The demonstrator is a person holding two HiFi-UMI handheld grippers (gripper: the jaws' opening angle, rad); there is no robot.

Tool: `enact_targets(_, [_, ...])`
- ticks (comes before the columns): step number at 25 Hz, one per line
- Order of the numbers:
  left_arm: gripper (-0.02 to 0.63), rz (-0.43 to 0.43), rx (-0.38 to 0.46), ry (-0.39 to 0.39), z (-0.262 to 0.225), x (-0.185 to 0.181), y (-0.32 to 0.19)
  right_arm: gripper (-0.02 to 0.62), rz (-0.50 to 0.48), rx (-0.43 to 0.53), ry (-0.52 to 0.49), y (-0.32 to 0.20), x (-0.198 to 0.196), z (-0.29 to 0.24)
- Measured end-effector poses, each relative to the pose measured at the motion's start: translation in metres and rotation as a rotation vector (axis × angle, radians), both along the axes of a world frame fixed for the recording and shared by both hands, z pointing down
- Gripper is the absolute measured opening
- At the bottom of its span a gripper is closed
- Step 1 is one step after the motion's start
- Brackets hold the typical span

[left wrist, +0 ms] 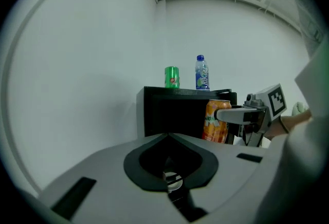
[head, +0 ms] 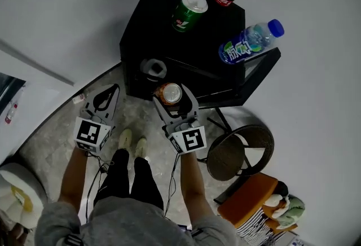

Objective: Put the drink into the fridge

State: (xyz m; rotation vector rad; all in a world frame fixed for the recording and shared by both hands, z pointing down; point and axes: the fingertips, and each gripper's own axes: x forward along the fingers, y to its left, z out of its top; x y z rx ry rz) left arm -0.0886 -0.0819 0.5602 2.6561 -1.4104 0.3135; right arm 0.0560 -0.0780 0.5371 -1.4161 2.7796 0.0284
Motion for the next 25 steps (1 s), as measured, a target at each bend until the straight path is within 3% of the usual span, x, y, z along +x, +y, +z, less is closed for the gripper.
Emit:
enact_targets(8, [0.005, -0.098, 0.001, -0.029, 0.067, -0.027, 0.006, 0.331, -0.077, 0.005, 0.012, -0.035, -0.022, 0.073])
enact_targets(13, [0.005, -0.128, -0.015, -0.034, 0.101, -0.04, 0.001, 0.331, -0.137, 0.003, 0.031, -0.056, -0.037, 0.115])
enact_targets(25, [0.003, -0.181, 0.034, -0.027, 0.153, -0.059, -0.03, 0.331, -0.202, -0.01, 0.02, -0.111, -0.067, 0.191])
